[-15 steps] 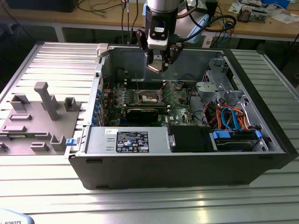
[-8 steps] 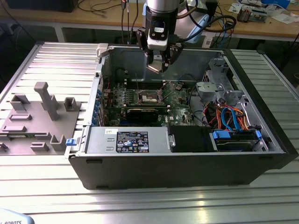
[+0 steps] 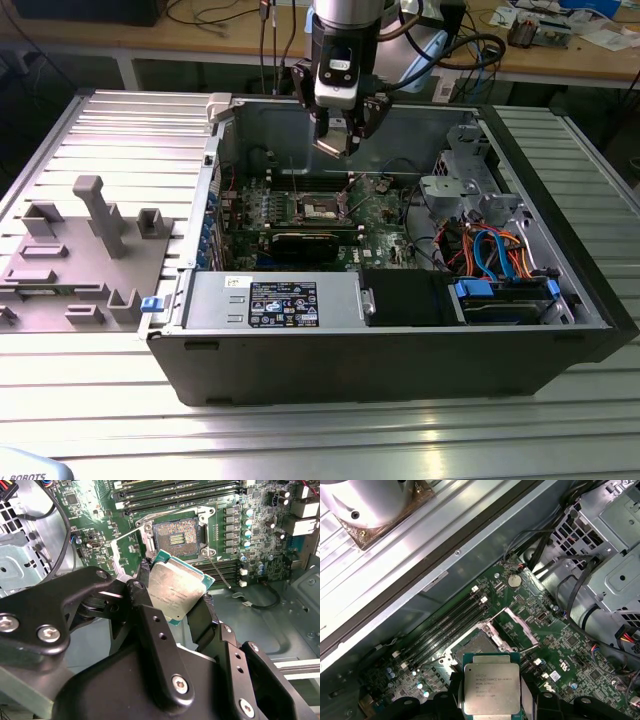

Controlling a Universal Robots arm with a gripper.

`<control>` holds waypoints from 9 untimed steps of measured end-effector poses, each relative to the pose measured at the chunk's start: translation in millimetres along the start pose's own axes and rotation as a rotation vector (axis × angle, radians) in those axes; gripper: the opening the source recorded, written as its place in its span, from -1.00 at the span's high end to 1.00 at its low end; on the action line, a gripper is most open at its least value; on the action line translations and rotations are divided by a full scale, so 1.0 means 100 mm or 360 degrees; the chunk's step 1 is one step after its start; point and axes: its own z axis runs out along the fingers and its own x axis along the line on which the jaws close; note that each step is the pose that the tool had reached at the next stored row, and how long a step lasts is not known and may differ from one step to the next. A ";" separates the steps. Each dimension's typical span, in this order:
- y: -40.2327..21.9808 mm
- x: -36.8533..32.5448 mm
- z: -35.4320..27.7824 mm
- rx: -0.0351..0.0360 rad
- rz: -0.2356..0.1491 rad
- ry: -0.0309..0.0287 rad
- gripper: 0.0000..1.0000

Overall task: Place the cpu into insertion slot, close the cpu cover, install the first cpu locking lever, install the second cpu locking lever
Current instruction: 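Place the cpu into insertion slot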

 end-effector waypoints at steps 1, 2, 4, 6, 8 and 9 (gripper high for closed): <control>0.000 0.000 0.000 0.0000 0.0001 -0.00001 -0.08; 0.000 0.000 0.002 0.0000 0.0004 -0.00003 -0.08; 0.000 0.000 0.004 0.0000 0.0008 -0.00007 -0.08; 0.000 0.000 0.005 0.0000 0.0010 -0.00009 -0.08; -0.001 0.000 0.006 0.0000 0.0011 -0.00010 -0.08; -0.001 0.000 0.009 0.0000 0.0017 -0.00015 -0.08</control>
